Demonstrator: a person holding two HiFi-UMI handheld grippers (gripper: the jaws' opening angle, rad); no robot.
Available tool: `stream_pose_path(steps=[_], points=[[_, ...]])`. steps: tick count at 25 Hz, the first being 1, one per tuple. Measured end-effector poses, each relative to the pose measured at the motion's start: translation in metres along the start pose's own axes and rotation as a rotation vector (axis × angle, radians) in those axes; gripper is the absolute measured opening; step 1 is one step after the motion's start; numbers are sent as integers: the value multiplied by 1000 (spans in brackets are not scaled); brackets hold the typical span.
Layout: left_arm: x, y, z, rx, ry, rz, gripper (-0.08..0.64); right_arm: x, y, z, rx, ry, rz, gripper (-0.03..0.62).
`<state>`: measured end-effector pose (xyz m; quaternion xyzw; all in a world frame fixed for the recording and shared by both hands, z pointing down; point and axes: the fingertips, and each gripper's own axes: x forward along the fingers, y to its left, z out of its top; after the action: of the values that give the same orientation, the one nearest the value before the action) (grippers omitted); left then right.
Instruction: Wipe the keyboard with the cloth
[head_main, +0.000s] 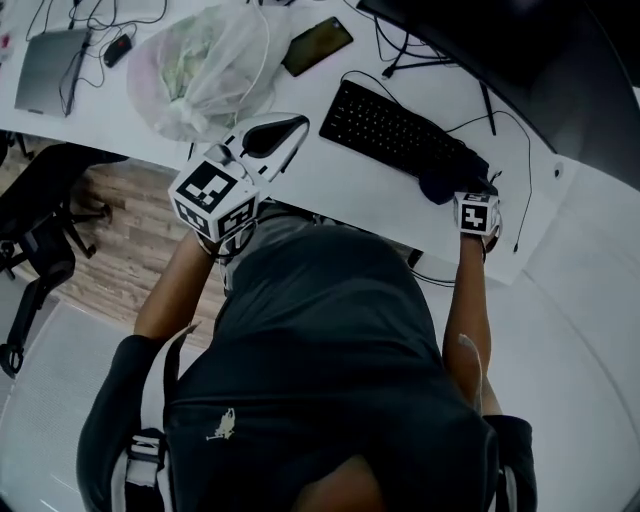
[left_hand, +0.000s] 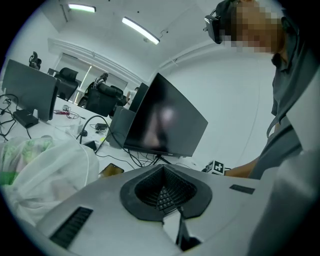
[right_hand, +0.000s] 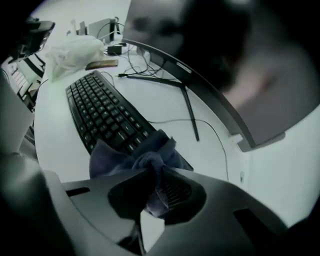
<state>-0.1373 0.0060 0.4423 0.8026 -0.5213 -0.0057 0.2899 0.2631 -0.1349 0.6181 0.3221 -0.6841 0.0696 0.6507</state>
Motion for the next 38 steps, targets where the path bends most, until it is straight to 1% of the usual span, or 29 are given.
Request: stream_pose_path(steps=[2,4,5,7,10,11,13,15,16,18,19,21,23,27,28,29,30,31,32,35,37,38], points=[[5,-7,0,11,10,-16,2,15,27,42,-62,-39,17,43],[8,-13,1,22,16,-27,2,18,57,87,-120,-76,29,43],[8,-15,1,25,19,-29,2,16,76,113,-148,-115,55,43],[7,-16,-1,25,24,-23,2,4,129,164,-225,-221,145,43],[3,-16,-5,18,30,-8,2,-27,219,226,-392,-370,310,43],[2,-16,-5,14,27,-2,2,-38,241,241,-439,-408,347,43],[-2,-15,-5,6,20,10,2,-48,263,259,-503,-449,372,43],[-6,-11,-5,-2,14,24,2,-40,261,258,-522,-435,360,43],[-8,-8,-6,-6,12,30,2,-33,253,252,-512,-422,357,43],[-11,-4,-6,-13,5,39,2,-22,227,232,-447,-400,350,43],[-12,-1,-6,-17,2,42,2,-18,208,219,-409,-380,332,43],[-14,3,-6,-26,-3,46,2,-9,162,186,-335,-325,266,43],[-13,6,-7,-32,-3,45,2,1,110,141,-234,-252,191,43],[-5,8,-5,-26,3,19,2,17,7,36,9,-27,20,43],[-2,8,-4,-24,7,10,2,14,-9,19,69,12,-10,43],[0,7,-4,-22,11,1,2,9,-19,11,116,25,-30,43],[3,7,-4,-20,16,-8,2,4,-22,13,141,10,-37,43],[5,6,-4,-18,21,-15,2,-1,-17,24,143,-23,-26,43],[8,6,-4,-16,26,-21,2,-3,-3,40,123,-63,1,43],[16,3,-4,-10,41,-39,2,3,72,96,9,-140,122,43],[19,-1,-3,-3,48,-51,2,8,124,131,-115,-169,161,43],[20,-2,-3,0,49,-55,2,1,148,153,-186,-207,190,43]])
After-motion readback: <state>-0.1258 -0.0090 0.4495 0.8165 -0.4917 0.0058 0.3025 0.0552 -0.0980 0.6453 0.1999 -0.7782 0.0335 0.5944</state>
